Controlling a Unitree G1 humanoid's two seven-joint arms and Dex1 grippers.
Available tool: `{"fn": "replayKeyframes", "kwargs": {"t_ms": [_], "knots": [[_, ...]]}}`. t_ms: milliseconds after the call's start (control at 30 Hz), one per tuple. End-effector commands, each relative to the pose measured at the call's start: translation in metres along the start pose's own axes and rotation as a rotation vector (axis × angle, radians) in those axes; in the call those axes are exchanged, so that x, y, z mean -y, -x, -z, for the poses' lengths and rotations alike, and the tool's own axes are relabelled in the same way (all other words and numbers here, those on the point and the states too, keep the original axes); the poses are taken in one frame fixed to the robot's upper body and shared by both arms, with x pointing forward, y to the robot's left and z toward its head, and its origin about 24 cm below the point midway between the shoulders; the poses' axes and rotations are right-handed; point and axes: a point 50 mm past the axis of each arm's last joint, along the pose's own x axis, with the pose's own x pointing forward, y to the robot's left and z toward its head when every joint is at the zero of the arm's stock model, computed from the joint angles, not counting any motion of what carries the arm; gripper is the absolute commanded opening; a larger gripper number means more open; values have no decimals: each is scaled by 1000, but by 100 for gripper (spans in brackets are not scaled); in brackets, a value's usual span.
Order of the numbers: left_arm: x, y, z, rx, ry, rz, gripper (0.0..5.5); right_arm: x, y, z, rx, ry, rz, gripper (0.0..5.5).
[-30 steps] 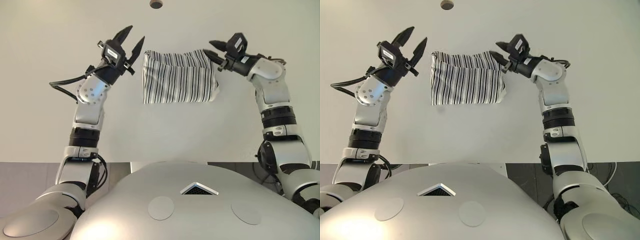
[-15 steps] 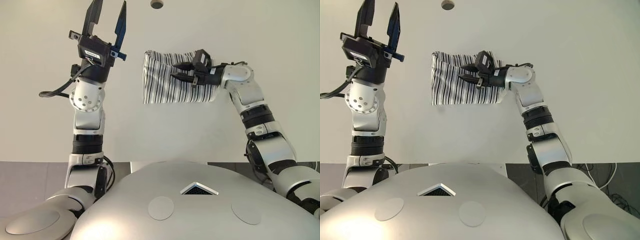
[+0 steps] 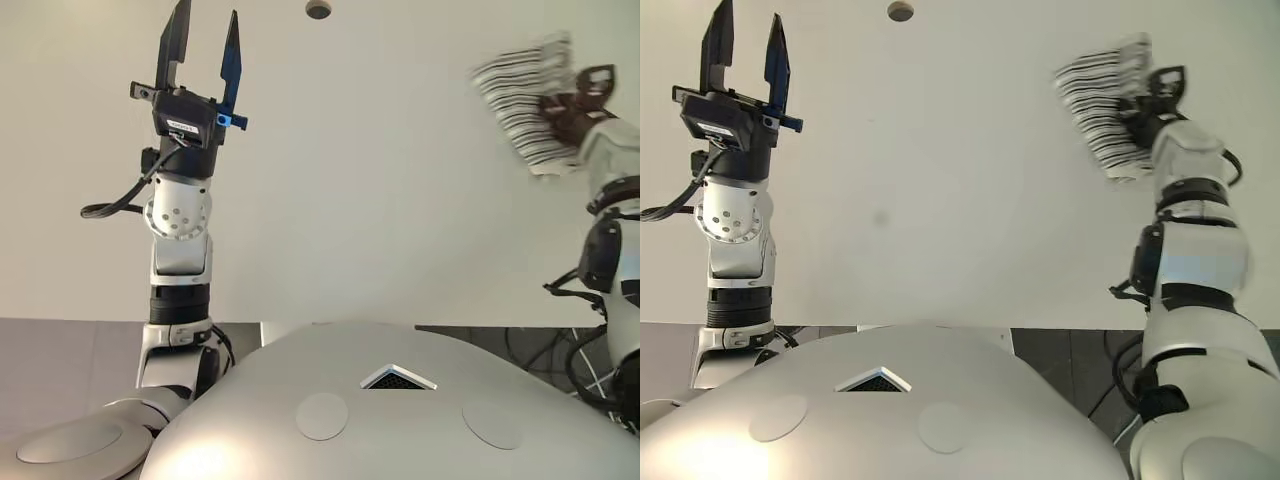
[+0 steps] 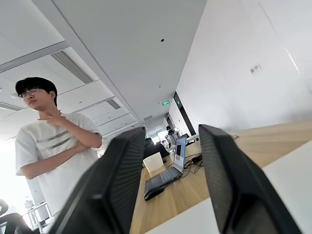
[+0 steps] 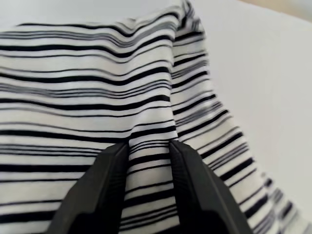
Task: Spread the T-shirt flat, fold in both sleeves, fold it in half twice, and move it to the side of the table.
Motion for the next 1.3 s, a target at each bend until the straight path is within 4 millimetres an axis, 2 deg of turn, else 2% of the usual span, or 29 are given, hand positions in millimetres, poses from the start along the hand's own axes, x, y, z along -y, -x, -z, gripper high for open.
{"fn": "replayKeyframes", "kwargs": {"t_ms": [33,100,167,300,367,400,433,467,533,567,600,667,867,1000,1200,1300], "knots": [[-2,6,-1,-29,-30,-26,202,15,7,34,-115,-162,207,154],[-2,9,-2,-38,-38,-39,202,8,4,32,-102,-194,231,154],[-3,11,-2,-42,-41,-42,202,1,0,20,-45,-205,223,154],[-4,11,-2,-40,-36,-59,202,14,2,-31,224,-224,322,154],[-2,8,-3,-28,-28,-71,202,20,14,-77,527,-182,391,154],[-2,7,-3,-23,-25,-78,202,14,23,-98,692,-158,391,154],[-1,5,-3,-15,-16,-85,202,-8,34,-114,869,-139,326,154],[-1,3,-2,-8,-12,-98,202,-47,47,-119,998,-141,198,154],[0,5,5,-27,-22,-153,202,-132,74,-97,1075,-165,-107,154],[0,6,8,-42,-37,-182,202,-161,85,-84,1081,-148,-208,154],[0,8,12,-65,-40,-224,202,-182,90,-71,1053,-134,-293,154],[5,12,20,-78,-47,-263,202,-201,95,-50,1007,-141,-374,154],[25,20,41,-55,-14,-179,202,-207,104,-16,968,-188,-394,154],[35,27,47,-46,-11,-146,202,-201,107,-10,1001,-162,-358,154],[38,32,51,-53,57,-150,202,-209,119,-3,1078,-74,-407,154],[40,33,45,-28,59,-143,205,-209,122,0,1075,-76,-458,213]]}}
